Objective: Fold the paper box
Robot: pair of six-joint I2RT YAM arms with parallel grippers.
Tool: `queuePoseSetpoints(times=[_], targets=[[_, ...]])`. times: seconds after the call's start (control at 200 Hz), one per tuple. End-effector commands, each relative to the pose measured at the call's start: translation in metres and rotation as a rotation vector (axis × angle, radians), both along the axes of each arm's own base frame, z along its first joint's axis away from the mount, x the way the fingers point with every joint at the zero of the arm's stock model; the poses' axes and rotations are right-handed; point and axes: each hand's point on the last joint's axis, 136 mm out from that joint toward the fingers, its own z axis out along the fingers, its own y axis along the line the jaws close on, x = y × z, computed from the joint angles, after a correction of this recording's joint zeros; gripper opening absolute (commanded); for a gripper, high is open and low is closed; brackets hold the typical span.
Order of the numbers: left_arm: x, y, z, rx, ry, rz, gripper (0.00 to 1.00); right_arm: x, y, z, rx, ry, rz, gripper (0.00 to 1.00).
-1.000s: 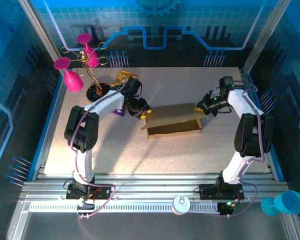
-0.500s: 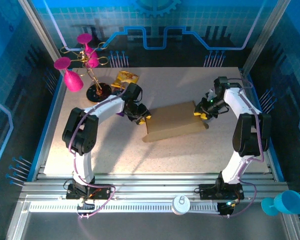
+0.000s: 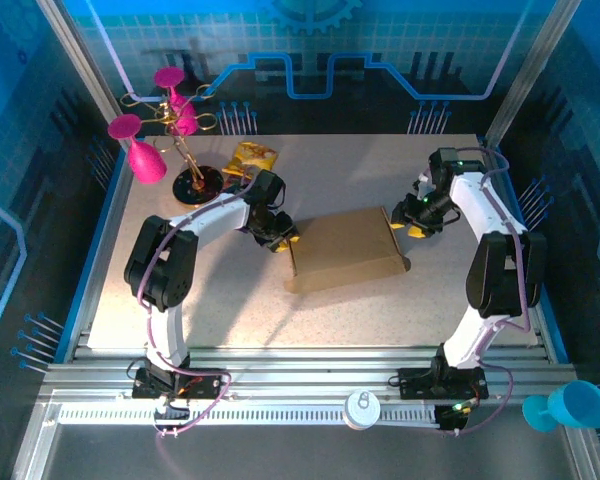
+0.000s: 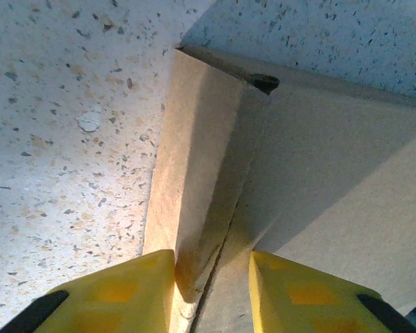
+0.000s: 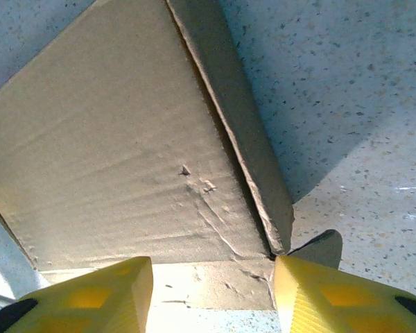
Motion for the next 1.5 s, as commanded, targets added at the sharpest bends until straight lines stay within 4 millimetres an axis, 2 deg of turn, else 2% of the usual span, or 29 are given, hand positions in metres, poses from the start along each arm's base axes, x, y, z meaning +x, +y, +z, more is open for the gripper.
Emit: queuePoseSetpoints(times=[0.0,0.125,0.225,0.295,0.405,0.585,0.75,0.971,1.111,1.341,1.496], targets=[[-0.003,0.005,0.016,0.030,-0.055,-0.033,0.34,-0.006,0.010,-0.005,0.048,0.004,0.034,0.51],[-0.001,0.012,0.045,0.051,-0.130,-0.027,0.40,-0.006,0.005,-0.016,0.057,0.002,-0.002,0.52],[-0.006,0.017,0.055,0.051,-0.129,-0.025,0.47,0.000,-0.002,-0.015,0.086,-0.032,-0.040,0.54],[-0.010,0.011,0.050,0.003,-0.112,-0.041,0.48,0.007,-0.004,-0.012,0.125,-0.063,-0.058,0.57],[-0.015,0.001,0.030,-0.058,-0.058,-0.056,0.47,0.017,-0.003,-0.015,0.207,-0.069,-0.067,0.60],[-0.014,-0.002,0.009,-0.078,-0.051,-0.038,0.47,0.027,-0.005,-0.044,0.259,-0.010,-0.084,0.65],[-0.017,0.000,-0.003,-0.102,-0.047,-0.017,0.39,0.034,0.000,-0.066,0.331,0.013,-0.104,0.67],[-0.018,0.006,-0.012,-0.108,-0.047,-0.004,0.27,0.036,0.018,-0.073,0.467,0.019,-0.081,0.69],[-0.017,0.009,-0.015,-0.104,-0.043,-0.006,0.19,0.032,0.022,-0.081,0.475,0.044,-0.055,0.76],[-0.018,0.018,-0.019,-0.106,-0.038,-0.006,0.05,0.027,0.029,-0.083,0.515,0.053,-0.033,0.78],[-0.019,0.027,-0.021,-0.108,-0.040,-0.024,0.00,0.026,0.038,-0.077,0.523,0.046,0.002,0.79]])
